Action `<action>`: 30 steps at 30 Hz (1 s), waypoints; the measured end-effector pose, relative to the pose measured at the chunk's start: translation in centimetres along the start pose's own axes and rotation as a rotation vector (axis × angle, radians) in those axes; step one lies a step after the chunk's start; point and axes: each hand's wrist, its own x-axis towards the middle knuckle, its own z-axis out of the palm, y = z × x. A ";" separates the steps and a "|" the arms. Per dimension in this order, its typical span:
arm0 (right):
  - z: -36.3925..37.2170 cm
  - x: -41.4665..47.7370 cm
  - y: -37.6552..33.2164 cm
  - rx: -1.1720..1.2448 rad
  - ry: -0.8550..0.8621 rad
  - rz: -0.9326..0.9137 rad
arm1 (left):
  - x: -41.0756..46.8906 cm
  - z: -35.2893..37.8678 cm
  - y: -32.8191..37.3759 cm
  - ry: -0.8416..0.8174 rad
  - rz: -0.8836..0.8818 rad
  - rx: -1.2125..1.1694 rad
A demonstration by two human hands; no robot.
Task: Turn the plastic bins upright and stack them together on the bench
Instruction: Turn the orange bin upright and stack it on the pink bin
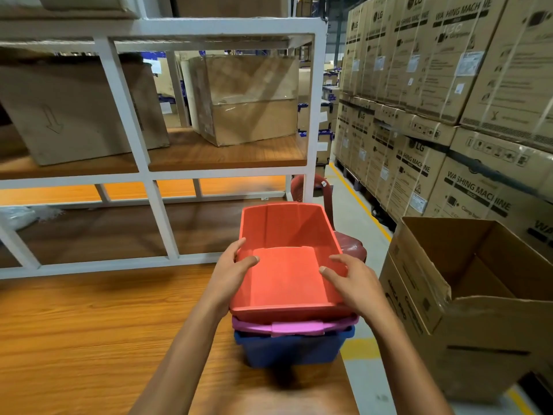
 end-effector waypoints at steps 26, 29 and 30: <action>12.8 -11.7 -9.6 0.363 0.032 -0.650 | -14.4 -12.2 -6.6 0.471 0.351 0.369; 16.8 -14.8 -11.8 0.375 -0.020 -0.670 | -17.8 -16.1 -9.3 0.515 0.297 0.384; 18.3 -16.0 -12.7 0.382 -0.053 -0.667 | -19.0 -17.5 -10.2 0.531 0.276 0.381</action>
